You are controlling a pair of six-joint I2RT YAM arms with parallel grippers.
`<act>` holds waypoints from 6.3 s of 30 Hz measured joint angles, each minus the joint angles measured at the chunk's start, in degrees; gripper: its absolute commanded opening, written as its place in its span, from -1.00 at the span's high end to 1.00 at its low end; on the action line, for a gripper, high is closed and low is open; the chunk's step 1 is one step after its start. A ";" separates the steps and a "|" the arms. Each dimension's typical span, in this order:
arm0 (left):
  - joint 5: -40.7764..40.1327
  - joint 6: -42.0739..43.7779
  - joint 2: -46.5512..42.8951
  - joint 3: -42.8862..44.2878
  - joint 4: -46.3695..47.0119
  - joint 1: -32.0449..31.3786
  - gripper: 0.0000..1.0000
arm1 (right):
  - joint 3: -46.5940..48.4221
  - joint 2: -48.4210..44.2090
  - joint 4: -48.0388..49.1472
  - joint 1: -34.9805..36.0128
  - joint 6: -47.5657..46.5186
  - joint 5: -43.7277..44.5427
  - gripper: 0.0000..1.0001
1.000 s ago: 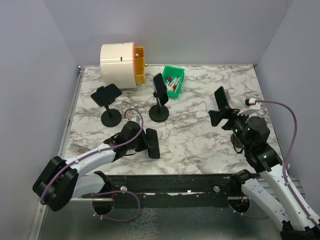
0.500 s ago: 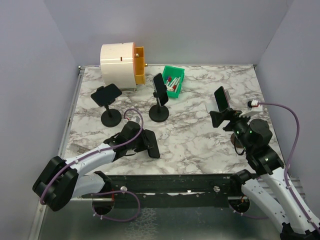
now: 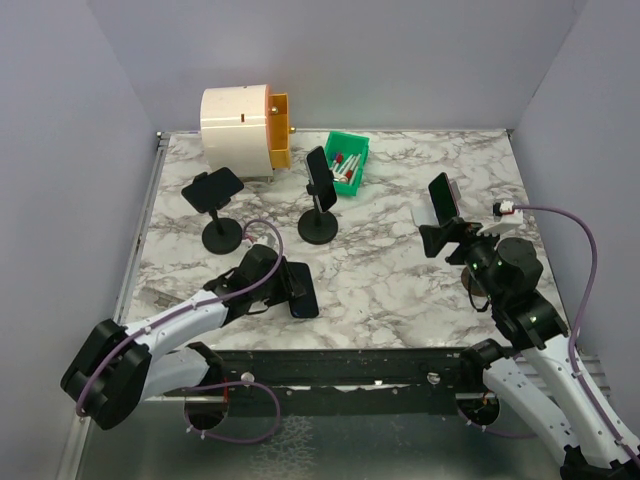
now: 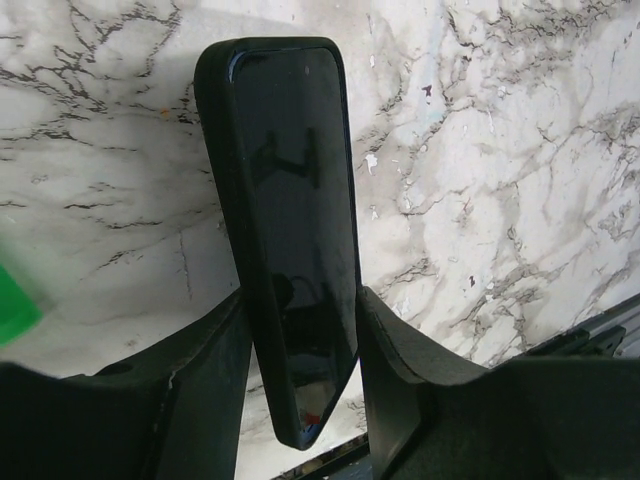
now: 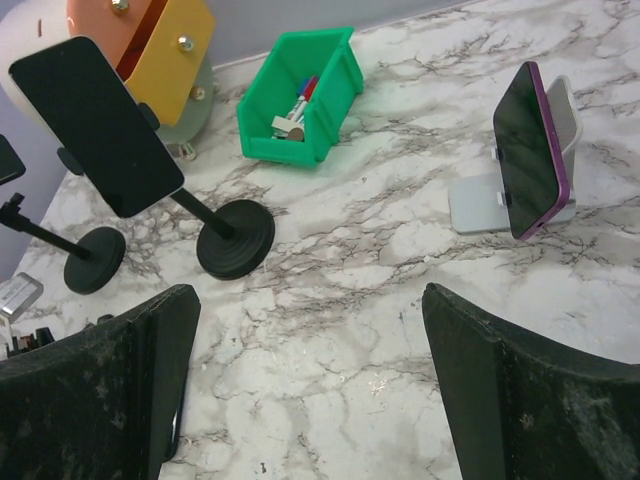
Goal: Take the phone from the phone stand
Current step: Place the phone at the center of the board, then pick up the phone stand at the center of the board, then place the phone stand at the center of the board.
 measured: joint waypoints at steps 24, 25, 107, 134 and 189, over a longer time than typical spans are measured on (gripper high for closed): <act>-6.91 0.00 -9.99 -0.85 -5.88 0.39 -0.06 | 0.02 0.00 -0.74 0.00 0.81 0.11 -0.96; -7.06 0.07 -10.34 -0.81 -6.34 0.39 -0.10 | 0.02 0.00 -0.79 0.00 0.79 0.24 -0.96; -10.88 32.09 -15.98 16.61 13.42 -0.17 -0.93 | 3.06 9.81 -37.44 -10.56 37.73 30.62 -0.60; -11.45 31.69 -16.04 16.61 13.40 -2.36 -0.94 | -2.58 17.59 -19.17 -20.59 30.75 31.85 -0.03; -13.68 32.81 -16.50 16.61 13.31 -4.17 -0.93 | 12.44 17.57 -5.79 -12.33 -9.84 -30.16 0.99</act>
